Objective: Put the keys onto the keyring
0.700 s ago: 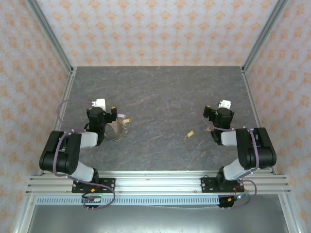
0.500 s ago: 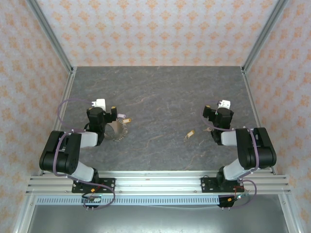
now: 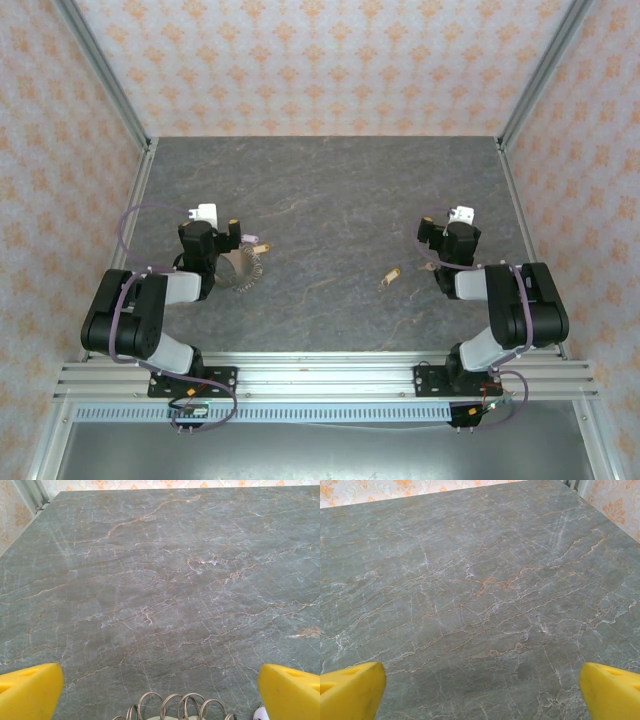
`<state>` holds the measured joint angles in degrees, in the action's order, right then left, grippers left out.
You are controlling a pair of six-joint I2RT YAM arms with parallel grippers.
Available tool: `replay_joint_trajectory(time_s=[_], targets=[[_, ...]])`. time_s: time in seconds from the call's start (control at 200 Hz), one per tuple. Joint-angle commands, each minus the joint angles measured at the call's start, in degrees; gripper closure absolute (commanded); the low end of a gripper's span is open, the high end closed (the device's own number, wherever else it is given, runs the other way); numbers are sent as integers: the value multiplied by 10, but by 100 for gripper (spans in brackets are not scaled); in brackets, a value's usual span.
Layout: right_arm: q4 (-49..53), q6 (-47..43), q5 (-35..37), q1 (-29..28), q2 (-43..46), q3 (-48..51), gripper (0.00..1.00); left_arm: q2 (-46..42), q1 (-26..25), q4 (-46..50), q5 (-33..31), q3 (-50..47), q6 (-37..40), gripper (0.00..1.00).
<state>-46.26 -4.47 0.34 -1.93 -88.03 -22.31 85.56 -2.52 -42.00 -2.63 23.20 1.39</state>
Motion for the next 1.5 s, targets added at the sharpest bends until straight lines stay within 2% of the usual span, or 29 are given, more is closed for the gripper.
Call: replay_joint_trajectory(time_s=[0.0, 0.631, 0.791, 0.866, 0.991, 1.071, 1.141, 1.241, 1.366, 1.496], targets=[[-3, 4, -3, 2, 6, -8, 1, 2, 1, -5, -13, 13, -4, 0], [0, 12, 11, 2, 6, -10, 1, 2, 2, -5, -12, 12, -4, 0], [-11, 7, 7, 0, 39, 9, 1, -53, 2, 61, -68, 25, -30, 0], [39, 16, 20, -1, 87, 3, 1, -103, 4, 137, -91, 39, -57, 0], [273, 85, 38, 0, 176, -71, 1, -165, 5, 265, -99, 75, -115, 0], [334, 106, 1, 0, 212, -87, 1, -203, 6, 284, -74, 73, -145, 0], [338, 146, -45, 0, 248, -82, 1, -234, 6, 296, -60, 71, -182, 0], [326, 240, -128, 0, 281, -76, 1, -259, 6, 362, -64, 88, -246, 0], [322, 348, -219, -2, 272, -83, 1, -249, 6, 428, -9, 119, -266, 0], [286, 430, -245, -6, 257, -54, 1, -211, 6, 461, 66, 144, -293, 0]])
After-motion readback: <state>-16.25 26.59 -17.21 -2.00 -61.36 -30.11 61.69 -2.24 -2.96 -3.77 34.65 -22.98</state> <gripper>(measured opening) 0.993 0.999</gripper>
